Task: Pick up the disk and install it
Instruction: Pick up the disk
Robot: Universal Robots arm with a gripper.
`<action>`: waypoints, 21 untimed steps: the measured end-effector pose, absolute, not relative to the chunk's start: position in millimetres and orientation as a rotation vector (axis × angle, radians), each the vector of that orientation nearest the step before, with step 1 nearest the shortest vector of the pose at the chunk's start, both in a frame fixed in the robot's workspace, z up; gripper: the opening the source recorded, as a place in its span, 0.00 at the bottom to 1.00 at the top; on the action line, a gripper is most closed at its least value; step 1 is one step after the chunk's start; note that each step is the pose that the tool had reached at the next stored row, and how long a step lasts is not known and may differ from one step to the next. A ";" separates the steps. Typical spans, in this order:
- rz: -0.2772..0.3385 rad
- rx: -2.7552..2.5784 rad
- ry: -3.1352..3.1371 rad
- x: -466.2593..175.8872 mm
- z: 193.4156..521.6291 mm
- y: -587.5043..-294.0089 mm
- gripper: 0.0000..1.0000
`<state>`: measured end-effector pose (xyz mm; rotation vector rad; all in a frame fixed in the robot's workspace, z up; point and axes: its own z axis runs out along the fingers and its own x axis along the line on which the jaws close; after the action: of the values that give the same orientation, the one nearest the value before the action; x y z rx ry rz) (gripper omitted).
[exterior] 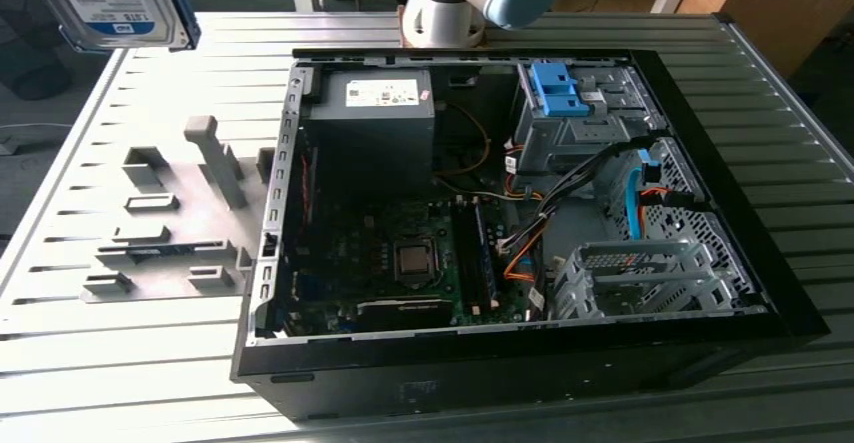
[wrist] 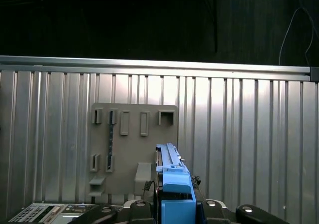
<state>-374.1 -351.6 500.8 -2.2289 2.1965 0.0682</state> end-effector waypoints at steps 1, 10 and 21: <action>0.068 -2.229 2.196 -374.1 500.8 -353.7 0.37; 0.068 -2.229 2.196 -369.3 500.8 -356.6 0.37; 0.068 -2.229 2.197 -359.9 500.8 -356.6 0.37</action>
<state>-359.9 -356.6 500.8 -2.2289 2.1965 0.0682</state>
